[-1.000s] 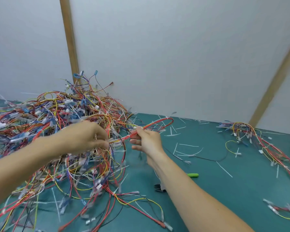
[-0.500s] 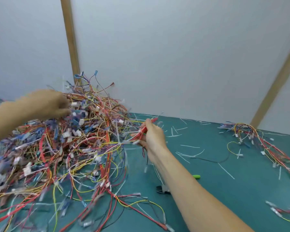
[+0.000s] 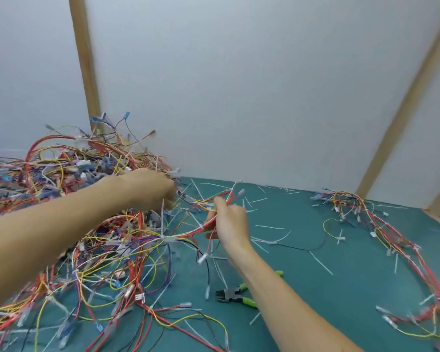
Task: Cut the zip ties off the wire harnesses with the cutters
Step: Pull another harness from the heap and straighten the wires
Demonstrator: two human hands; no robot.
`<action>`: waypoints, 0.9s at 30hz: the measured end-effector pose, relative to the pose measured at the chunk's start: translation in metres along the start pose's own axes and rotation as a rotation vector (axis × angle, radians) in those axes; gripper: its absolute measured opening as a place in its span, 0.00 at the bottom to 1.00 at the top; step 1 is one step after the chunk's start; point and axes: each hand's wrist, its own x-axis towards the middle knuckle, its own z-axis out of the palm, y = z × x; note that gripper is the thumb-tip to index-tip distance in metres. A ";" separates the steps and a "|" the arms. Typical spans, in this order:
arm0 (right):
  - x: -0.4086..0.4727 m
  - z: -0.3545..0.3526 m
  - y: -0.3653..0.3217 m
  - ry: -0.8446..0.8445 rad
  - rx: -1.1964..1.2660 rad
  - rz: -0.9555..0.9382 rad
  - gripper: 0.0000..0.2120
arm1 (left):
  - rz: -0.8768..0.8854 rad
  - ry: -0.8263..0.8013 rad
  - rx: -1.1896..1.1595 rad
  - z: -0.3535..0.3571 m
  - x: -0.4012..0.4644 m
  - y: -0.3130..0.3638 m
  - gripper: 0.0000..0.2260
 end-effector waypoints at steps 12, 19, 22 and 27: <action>0.009 -0.029 -0.019 0.186 0.515 -0.383 0.13 | -0.704 0.323 -0.247 0.037 0.015 -0.114 0.09; 0.036 -0.044 -0.018 -0.209 0.256 0.144 0.19 | -0.411 -0.005 -0.122 0.013 0.011 -0.084 0.18; 0.054 -0.049 -0.019 -0.177 -0.121 0.048 0.20 | -0.279 0.020 0.123 0.001 0.012 -0.060 0.22; 0.064 -0.049 -0.026 -0.100 -0.296 -0.110 0.14 | -0.131 0.153 0.019 0.003 0.030 -0.026 0.26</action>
